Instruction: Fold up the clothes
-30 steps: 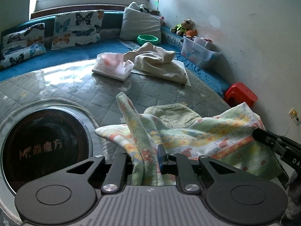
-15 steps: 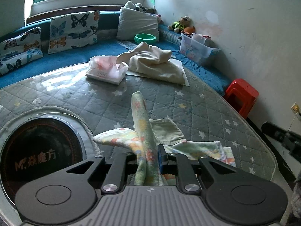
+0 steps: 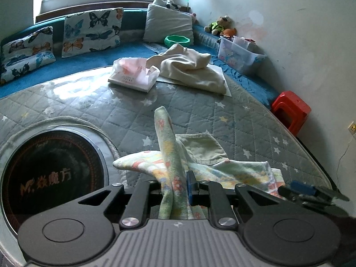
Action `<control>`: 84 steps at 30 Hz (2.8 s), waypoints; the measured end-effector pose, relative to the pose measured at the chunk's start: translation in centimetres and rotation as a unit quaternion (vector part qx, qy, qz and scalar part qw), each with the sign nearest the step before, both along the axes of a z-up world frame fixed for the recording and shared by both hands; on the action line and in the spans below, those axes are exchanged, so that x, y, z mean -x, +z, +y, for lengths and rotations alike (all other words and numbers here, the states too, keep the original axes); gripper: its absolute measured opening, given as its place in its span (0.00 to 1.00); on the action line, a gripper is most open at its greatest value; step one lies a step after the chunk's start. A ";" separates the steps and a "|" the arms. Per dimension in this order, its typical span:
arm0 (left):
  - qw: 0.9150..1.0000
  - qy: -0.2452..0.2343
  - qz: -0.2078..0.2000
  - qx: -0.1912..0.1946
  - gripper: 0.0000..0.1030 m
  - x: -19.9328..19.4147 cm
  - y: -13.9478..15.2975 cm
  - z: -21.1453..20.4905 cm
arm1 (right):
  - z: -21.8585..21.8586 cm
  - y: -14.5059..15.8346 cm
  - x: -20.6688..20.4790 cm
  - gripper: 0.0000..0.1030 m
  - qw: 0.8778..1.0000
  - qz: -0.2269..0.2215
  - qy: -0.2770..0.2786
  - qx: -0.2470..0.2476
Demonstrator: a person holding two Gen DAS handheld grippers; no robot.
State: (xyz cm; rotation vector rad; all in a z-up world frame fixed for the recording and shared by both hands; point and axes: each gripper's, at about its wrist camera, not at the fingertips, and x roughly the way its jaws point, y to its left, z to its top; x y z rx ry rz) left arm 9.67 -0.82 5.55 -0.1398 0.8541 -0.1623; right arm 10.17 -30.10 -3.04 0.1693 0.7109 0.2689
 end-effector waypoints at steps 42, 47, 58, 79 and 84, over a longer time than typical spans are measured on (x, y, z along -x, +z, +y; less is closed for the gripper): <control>1.000 -0.013 -0.014 0.004 0.15 -0.1 0.7 -0.1 | 2.6 8.0 1.3 0.07 0.989 -0.121 0.052 0.072; 1.000 -0.013 -0.001 0.005 0.15 0.2 -0.3 0.2 | 2.6 7.2 1.7 0.07 0.990 -0.109 0.053 0.070; 0.999 -0.017 0.027 0.010 0.15 1.9 -2.4 1.0 | 2.2 5.0 3.5 0.07 0.993 -0.078 0.056 0.069; 0.998 0.036 0.050 -0.014 0.40 2.8 -5.4 4.8 | 0.7 1.7 2.5 0.20 0.996 -0.033 0.006 0.087; 0.998 0.040 0.037 -0.011 0.37 2.4 -4.7 4.9 | 1.6 2.5 2.3 0.33 0.995 -0.046 0.020 0.088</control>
